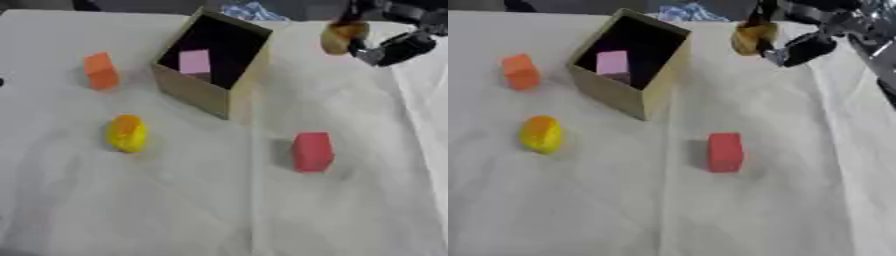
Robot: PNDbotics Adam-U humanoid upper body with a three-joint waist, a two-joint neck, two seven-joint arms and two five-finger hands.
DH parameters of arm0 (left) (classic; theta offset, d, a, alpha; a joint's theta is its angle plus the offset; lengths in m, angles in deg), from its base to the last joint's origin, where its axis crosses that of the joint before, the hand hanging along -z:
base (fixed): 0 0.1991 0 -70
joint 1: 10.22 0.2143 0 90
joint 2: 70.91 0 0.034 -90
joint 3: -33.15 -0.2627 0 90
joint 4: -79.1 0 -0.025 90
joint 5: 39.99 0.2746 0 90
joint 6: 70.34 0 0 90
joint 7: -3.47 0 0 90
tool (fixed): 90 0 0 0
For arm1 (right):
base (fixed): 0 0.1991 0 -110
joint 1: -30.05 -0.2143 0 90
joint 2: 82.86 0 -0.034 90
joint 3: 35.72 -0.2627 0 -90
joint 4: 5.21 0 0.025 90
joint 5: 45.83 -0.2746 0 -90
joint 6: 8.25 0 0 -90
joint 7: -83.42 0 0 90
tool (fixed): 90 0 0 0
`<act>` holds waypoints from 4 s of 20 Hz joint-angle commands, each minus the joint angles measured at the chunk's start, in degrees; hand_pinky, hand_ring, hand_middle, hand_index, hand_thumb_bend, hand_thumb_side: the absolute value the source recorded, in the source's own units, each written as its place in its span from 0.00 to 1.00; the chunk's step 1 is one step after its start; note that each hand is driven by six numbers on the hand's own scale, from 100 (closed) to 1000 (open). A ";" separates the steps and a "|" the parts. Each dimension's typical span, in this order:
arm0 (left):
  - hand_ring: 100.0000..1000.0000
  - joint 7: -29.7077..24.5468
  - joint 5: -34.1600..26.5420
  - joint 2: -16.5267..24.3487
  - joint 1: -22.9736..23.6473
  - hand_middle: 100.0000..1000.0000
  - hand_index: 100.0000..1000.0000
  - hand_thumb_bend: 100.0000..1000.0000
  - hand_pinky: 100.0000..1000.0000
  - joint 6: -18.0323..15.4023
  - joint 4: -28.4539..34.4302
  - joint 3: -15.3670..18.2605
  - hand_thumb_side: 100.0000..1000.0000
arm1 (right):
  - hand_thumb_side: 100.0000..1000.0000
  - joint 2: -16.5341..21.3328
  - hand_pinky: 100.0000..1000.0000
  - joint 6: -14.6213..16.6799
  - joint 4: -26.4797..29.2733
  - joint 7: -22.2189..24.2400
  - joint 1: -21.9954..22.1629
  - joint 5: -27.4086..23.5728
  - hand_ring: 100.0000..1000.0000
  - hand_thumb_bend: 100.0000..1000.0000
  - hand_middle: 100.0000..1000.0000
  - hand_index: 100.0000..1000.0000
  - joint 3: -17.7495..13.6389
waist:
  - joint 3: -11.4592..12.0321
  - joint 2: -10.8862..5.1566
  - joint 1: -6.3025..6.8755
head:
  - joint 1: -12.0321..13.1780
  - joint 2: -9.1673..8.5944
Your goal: Pick up objects on the table and place them in the box.
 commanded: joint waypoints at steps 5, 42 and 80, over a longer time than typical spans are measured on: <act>0.55 -0.93 -0.42 1.63 -1.65 0.60 0.79 0.33 0.78 -0.19 1.19 -0.51 0.65 | 0.00 -8.72 0.84 1.36 -10.23 -0.57 -7.46 4.56 0.63 0.00 0.35 0.51 -2.63 | 2.30 -0.16 -0.79 | -3.00 -1.56; 0.55 -1.00 -0.23 1.90 -0.99 0.60 0.79 0.33 0.79 -0.25 1.19 -0.13 0.65 | 0.31 15.01 0.88 -1.72 23.19 2.54 11.10 -6.51 0.86 0.28 0.78 0.86 1.97 | -0.61 -1.55 -0.82 | -0.81 -0.49; 0.55 -1.98 -0.98 1.25 -1.04 0.61 0.79 0.32 0.79 -0.49 1.19 -0.59 0.66 | 0.50 17.31 0.91 -16.94 32.63 10.66 20.96 -8.01 0.94 0.11 0.86 0.92 9.82 | -1.35 -1.21 0.21 | -0.88 -0.19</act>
